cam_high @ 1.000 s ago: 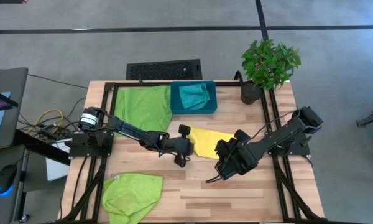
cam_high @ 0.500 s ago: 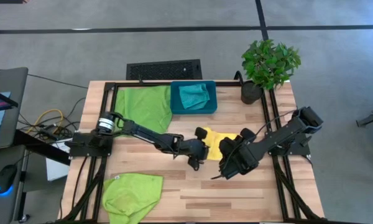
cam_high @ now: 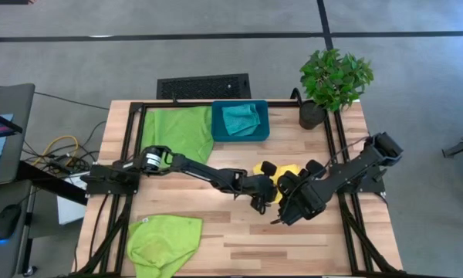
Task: Fold microfiber towels
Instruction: Fold the yellow microfiber cloth
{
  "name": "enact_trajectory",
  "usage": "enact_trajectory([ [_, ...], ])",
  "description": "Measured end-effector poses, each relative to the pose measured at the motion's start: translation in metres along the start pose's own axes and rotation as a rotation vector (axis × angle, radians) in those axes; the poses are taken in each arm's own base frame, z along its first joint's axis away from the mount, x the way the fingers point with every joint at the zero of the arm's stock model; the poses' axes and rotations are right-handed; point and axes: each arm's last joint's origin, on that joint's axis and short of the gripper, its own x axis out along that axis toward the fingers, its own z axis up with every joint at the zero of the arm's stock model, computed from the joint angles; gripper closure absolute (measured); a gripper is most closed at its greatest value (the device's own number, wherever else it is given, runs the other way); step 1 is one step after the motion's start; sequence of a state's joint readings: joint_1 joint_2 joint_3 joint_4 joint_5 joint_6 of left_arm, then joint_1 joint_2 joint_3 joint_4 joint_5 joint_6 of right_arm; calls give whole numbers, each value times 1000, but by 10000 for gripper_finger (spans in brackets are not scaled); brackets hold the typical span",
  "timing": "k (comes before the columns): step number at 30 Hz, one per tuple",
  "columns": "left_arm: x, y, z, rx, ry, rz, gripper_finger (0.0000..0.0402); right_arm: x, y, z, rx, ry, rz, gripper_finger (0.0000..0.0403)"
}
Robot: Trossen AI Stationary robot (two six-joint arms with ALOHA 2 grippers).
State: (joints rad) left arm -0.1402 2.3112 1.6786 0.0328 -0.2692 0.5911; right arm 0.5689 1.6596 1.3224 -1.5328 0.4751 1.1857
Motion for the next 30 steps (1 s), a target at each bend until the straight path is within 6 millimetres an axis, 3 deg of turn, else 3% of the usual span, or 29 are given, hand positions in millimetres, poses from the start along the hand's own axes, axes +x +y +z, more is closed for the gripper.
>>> enact_trajectory([
  [8,-4,14,19,34,-64,48,401,-8,-2,-11,25,-13,-6,182],
  [14,-4,13,15,32,-10,54,401,-11,-4,-14,69,-24,7,182],
  [18,-6,4,5,3,124,20,401,-11,0,-18,64,-34,29,182],
  [30,-39,-31,1,-88,427,-61,401,-9,4,-19,96,-44,56,182],
])
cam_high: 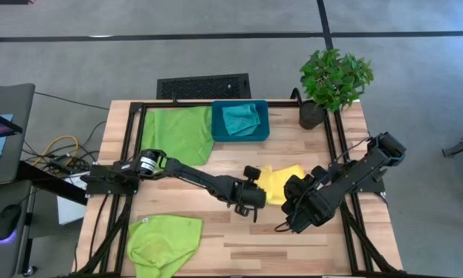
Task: Fold microfiber towels
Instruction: Fold the yellow microfiber cloth
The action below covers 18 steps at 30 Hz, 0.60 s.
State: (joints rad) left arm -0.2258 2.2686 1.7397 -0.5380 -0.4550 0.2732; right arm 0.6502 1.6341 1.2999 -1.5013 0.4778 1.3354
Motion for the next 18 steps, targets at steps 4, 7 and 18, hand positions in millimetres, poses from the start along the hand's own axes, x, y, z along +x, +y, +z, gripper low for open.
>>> enact_trajectory([
  [4,-10,-16,-8,-27,103,-14,401,-1,4,-3,-8,-24,22,182],
  [7,-19,-28,-13,-45,166,-20,401,-3,8,-5,-14,-47,52,182],
  [18,-43,-58,-25,-120,303,27,401,20,33,-20,-167,-106,223,182],
])
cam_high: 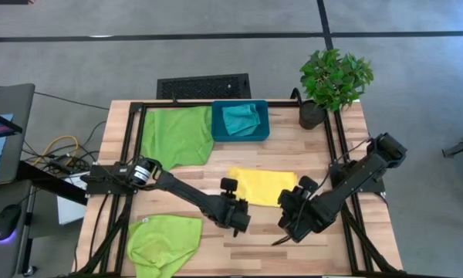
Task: Fold microfiber towels
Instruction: Fold the yellow microfiber cloth
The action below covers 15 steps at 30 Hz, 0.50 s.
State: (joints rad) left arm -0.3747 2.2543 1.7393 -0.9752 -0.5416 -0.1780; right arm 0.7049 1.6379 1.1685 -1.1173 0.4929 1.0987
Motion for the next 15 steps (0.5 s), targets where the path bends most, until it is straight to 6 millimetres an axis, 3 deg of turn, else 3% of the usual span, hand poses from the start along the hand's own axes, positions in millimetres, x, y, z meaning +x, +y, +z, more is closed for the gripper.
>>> enact_trajectory([
  [7,-4,-5,-6,-58,36,16,401,11,4,-17,-64,14,20,182],
  [15,-11,-14,-15,-88,78,45,401,52,-6,-35,-25,22,5,182],
])
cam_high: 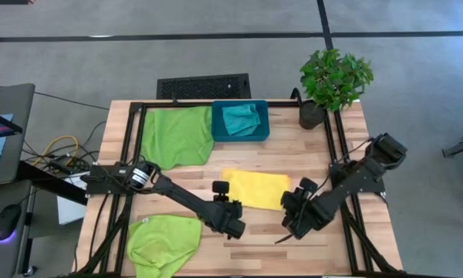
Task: Fold microfiber towels
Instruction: Fold the yellow microfiber cloth
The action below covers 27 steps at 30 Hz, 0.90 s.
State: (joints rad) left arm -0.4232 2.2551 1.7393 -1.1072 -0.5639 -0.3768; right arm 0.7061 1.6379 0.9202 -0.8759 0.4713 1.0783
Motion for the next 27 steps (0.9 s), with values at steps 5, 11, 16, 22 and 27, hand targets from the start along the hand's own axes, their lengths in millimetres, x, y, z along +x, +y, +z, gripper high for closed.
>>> enact_trajectory([
  [5,-2,-2,-3,-7,17,11,401,17,-3,-4,-13,-18,29,182],
  [11,-1,0,-3,-12,9,33,401,34,-7,-5,-11,-41,62,182],
  [16,1,2,2,5,-20,39,401,43,-13,-6,11,-30,69,182],
  [22,7,8,23,39,-160,8,401,48,-17,-9,19,-29,66,182],
  [27,5,21,39,73,-235,47,401,50,-17,-10,25,-34,72,182],
])
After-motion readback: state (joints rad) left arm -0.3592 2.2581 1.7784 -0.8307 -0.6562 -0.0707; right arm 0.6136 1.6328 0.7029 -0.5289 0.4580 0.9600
